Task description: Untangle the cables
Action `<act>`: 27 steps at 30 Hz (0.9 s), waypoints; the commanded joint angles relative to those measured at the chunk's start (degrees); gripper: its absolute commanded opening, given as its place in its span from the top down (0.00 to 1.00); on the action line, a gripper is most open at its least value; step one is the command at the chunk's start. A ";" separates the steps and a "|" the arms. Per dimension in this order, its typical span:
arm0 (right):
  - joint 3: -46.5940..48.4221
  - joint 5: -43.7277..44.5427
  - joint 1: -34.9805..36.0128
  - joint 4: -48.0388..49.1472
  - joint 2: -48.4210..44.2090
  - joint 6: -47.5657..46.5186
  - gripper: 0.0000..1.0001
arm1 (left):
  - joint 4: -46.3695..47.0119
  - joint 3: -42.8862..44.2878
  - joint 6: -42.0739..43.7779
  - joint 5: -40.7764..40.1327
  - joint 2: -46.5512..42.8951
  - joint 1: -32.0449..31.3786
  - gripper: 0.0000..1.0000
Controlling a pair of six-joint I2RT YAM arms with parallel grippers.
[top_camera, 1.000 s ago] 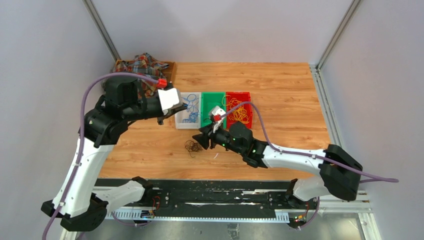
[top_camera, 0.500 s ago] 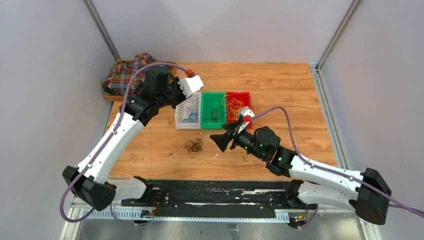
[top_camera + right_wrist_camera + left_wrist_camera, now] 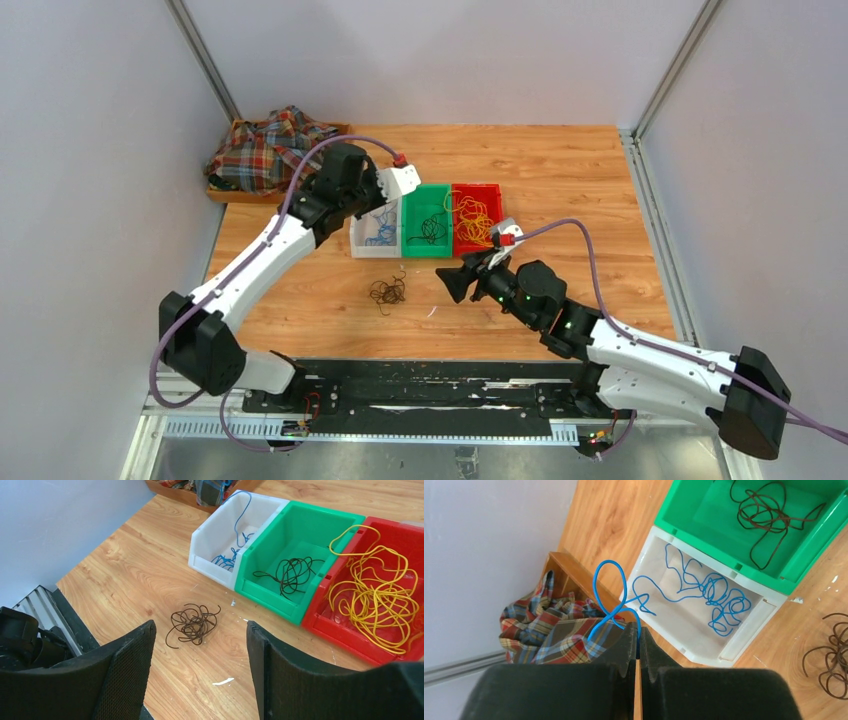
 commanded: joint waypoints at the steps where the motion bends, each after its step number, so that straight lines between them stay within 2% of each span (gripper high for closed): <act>1: -1.29 3.39 -0.81 -1.28 -1.84 0.95 0.34 | 5.08 -0.43 -0.31 -1.15 3.72 -0.33 1.00; 6: -1.18 5.86 -0.88 -4.23 -3.49 0.59 0.35 | 3.45 0.64 -3.58 -0.46 8.18 -0.33 1.00; 12: -0.37 6.52 -1.71 -7.72 -5.12 -0.18 0.37 | 5.36 -2.31 -7.40 2.12 11.31 -0.33 1.00; 14: 0.80 6.55 -2.14 -9.20 -5.05 -0.46 0.38 | 3.38 -1.56 -9.24 3.88 12.82 -0.36 0.96; 15: 1.29 6.43 -2.39 -9.87 -4.98 -0.66 0.38 | 2.18 -1.04 -9.96 4.45 13.98 -0.34 0.90; 17: 2.26 6.21 -2.76 -10.82 -4.86 -1.36 0.38 | -0.36 0.66 -10.64 4.30 15.11 -0.33 0.74; 20: 3.83 6.05 -3.35 -13.11 -4.77 -1.78 0.38 | -2.92 3.05 -10.92 3.82 14.60 -0.04 0.41; 22: 4.86 5.77 -3.82 -14.68 -4.70 -2.19 0.38 | -4.53 4.18 -11.07 4.91 12.93 0.45 0.26; 24: 5.53 5.34 -4.12 -15.53 -4.70 -2.90 0.38 | -5.74 4.91 -11.30 6.10 10.67 0.83 0.20; 27: 5.91 3.69 -4.23 -15.47 -4.45 -4.00 0.37 | -6.73 6.11 -10.92 6.42 7.96 1.13 0.20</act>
